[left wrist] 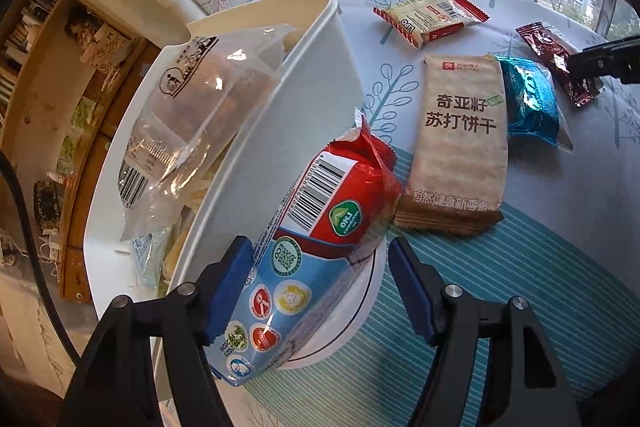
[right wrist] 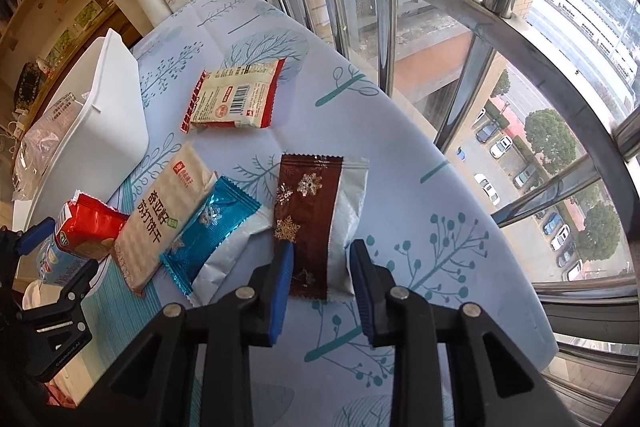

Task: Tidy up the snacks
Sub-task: 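Move the left tool to the red-blue biscuit packet while the right tool grasps the brown chocolate wrapper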

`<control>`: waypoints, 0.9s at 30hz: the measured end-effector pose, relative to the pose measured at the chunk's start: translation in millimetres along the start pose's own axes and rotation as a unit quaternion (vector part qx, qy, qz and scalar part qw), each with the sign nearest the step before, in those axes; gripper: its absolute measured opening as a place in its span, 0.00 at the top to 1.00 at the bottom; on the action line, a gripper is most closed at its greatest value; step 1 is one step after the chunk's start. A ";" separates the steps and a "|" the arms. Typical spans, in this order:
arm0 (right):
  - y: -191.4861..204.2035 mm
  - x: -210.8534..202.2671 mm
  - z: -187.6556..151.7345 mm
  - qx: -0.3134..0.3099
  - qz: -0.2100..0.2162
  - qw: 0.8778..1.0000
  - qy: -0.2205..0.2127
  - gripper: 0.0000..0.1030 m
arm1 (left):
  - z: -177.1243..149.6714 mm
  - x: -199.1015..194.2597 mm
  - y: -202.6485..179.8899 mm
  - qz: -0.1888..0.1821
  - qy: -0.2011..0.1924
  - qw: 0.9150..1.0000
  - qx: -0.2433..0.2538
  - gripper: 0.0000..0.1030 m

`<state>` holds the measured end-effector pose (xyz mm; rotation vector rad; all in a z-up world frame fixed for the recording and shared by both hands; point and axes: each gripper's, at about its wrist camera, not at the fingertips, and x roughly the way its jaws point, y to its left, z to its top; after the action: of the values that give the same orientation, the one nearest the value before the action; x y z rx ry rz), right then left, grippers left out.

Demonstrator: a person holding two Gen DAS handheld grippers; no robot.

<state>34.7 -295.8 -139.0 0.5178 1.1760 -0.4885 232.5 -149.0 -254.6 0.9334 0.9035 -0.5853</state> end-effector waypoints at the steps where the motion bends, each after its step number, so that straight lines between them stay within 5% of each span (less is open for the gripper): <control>1: 0.1 0.3 0.5 -0.001 -0.001 1.000 0.000 0.73 | -0.4 0.7 -1.1 0.001 0.000 1.000 0.003 0.31; 6: 1.8 -0.1 4.3 -0.003 -0.009 1.000 0.002 0.77 | -1.8 2.0 -4.3 0.010 0.001 1.000 0.015 0.32; 9: 2.0 -1.0 5.7 0.000 -0.010 1.000 0.004 0.79 | -2.8 -1.0 -2.5 0.024 0.000 1.000 0.007 0.45; 19: 3.6 -2.9 3.7 0.037 -0.029 0.999 0.025 0.78 | -11.8 -12.4 8.3 -0.005 -0.010 1.000 0.008 0.54; 27: 20.4 -1.7 -1.0 0.015 -0.034 0.999 0.040 0.55 | -26.2 -22.9 15.0 -0.026 -0.003 1.000 -0.002 0.59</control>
<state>45.7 -279.0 -135.1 0.5285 1.2670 -0.5501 221.8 -117.6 -236.1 0.9070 0.9255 -0.6297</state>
